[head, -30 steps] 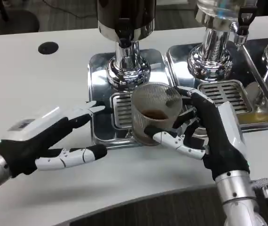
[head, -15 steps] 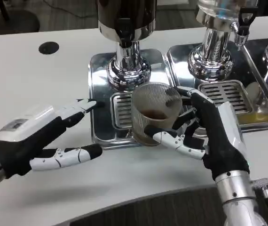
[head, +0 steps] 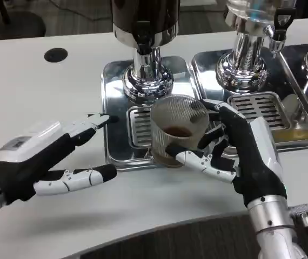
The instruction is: Grasp the cup under the faucet to collect the drink, then remove the cup.
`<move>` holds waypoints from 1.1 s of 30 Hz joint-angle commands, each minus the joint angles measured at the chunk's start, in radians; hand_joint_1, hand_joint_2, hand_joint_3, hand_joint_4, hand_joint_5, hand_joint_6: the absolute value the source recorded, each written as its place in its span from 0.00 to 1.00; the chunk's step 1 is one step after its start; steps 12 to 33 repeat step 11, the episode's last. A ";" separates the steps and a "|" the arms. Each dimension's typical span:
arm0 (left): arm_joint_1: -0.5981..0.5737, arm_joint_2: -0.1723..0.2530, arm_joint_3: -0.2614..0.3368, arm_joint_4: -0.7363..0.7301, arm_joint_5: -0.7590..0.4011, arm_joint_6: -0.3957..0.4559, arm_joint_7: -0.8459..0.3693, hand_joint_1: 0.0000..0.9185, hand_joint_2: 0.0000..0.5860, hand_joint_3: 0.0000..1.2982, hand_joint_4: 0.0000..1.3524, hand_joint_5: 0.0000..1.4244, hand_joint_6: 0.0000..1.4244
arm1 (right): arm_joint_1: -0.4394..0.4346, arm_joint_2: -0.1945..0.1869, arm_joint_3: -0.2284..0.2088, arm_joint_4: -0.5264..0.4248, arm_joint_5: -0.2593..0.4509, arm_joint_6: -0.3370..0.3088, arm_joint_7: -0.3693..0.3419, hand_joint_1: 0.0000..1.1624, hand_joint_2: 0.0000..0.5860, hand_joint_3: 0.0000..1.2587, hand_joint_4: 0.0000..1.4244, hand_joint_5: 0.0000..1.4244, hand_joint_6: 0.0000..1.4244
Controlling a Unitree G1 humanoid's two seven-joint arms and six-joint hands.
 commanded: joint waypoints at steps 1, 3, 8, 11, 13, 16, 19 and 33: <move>0.011 0.011 0.007 0.002 0.002 0.004 0.005 0.00 0.24 0.04 0.00 0.00 0.08 | -0.019 0.004 -0.006 -0.012 0.011 -0.015 -0.008 0.59 0.35 0.40 0.39 0.53 0.71; 0.009 0.011 0.006 0.005 -0.001 0.005 0.002 0.00 0.24 0.04 0.00 0.00 0.08 | -0.020 0.003 -0.004 -0.011 0.002 -0.017 -0.014 0.59 0.35 0.40 0.39 0.53 0.71; 0.010 0.010 0.005 0.004 -0.002 0.007 0.000 0.00 0.24 0.04 0.00 0.00 0.08 | -0.025 0.003 -0.005 -0.004 0.007 -0.019 -0.010 0.59 0.35 0.40 0.39 0.53 0.72; 0.011 0.011 0.006 0.003 -0.001 0.006 0.001 0.00 0.24 0.04 0.00 0.00 0.08 | -0.025 0.003 -0.007 -0.005 0.010 -0.021 -0.010 0.59 0.35 0.40 0.39 0.53 0.72; 0.011 0.011 0.006 0.003 -0.001 0.006 0.001 0.00 0.24 0.04 0.00 0.00 0.08 | -0.025 0.003 -0.007 -0.005 0.010 -0.021 -0.010 0.59 0.35 0.40 0.39 0.53 0.72; 0.011 0.011 0.006 0.003 -0.001 0.006 0.001 0.00 0.24 0.04 0.00 0.00 0.08 | -0.025 0.003 -0.007 -0.005 0.010 -0.021 -0.010 0.59 0.35 0.40 0.39 0.53 0.72; 0.011 0.011 0.006 0.003 -0.001 0.006 0.001 0.00 0.24 0.04 0.00 0.00 0.08 | -0.025 0.003 -0.007 -0.005 0.010 -0.021 -0.010 0.59 0.35 0.40 0.39 0.53 0.72; 0.011 0.011 0.006 0.003 -0.001 0.006 0.001 0.00 0.24 0.04 0.00 0.00 0.08 | -0.025 0.003 -0.007 -0.005 0.010 -0.021 -0.010 0.59 0.35 0.40 0.39 0.53 0.72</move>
